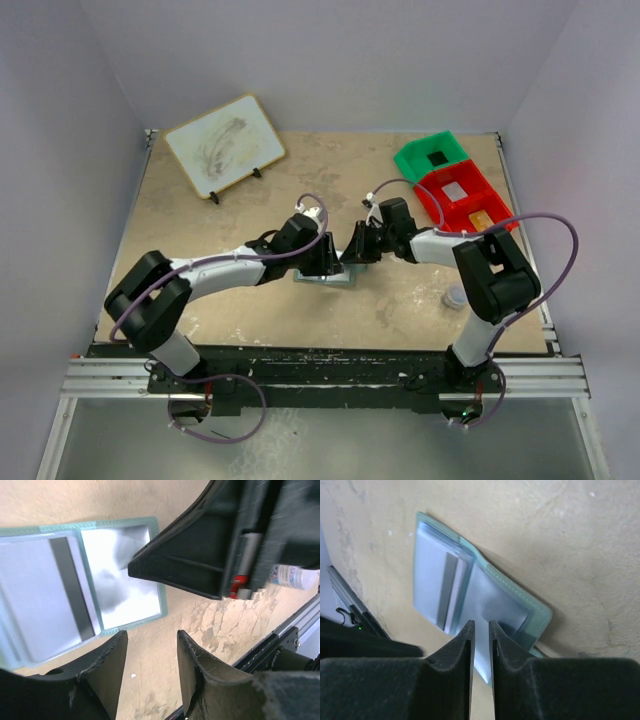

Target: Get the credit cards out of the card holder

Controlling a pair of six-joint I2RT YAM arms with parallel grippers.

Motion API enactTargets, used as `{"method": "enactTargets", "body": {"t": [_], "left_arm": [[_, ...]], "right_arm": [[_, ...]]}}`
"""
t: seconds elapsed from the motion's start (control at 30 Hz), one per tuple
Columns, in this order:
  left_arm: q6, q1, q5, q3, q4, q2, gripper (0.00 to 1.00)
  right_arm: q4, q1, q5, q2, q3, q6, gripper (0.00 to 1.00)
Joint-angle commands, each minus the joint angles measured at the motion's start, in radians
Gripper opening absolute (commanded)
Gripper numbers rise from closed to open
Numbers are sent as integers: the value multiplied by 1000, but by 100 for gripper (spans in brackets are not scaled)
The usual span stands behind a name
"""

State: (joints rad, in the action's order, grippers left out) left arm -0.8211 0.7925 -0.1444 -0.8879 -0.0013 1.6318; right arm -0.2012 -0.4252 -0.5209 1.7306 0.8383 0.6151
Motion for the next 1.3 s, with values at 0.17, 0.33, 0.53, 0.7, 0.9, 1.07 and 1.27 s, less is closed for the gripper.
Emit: {"method": "enactTargets", "body": {"t": [0.17,0.33,0.53,0.7,0.9,1.07,1.27], "left_arm": [[80,-15,266,-3,-181,-132,48],[66,-21,244,-16,-173,-80,48],[68,-21,237,-22,-165,-35,48],[61,-21,216,-11,-146,-8,46],[44,-21,173,9,-107,0,43],[37,-22,173,22,-104,-9,42],[45,-21,246,19,-141,-53,42]], "right_arm": [[-52,-3,-28,2,-53,-13,21],[-63,-3,-28,-11,-52,-7,22],[-108,-4,-72,-9,-57,12,23],[-127,-6,-93,-9,-55,25,23],[-166,-22,-128,-1,-49,49,25],[-180,-50,-127,27,-30,63,26],[-203,-56,-98,55,-35,99,27]]}}
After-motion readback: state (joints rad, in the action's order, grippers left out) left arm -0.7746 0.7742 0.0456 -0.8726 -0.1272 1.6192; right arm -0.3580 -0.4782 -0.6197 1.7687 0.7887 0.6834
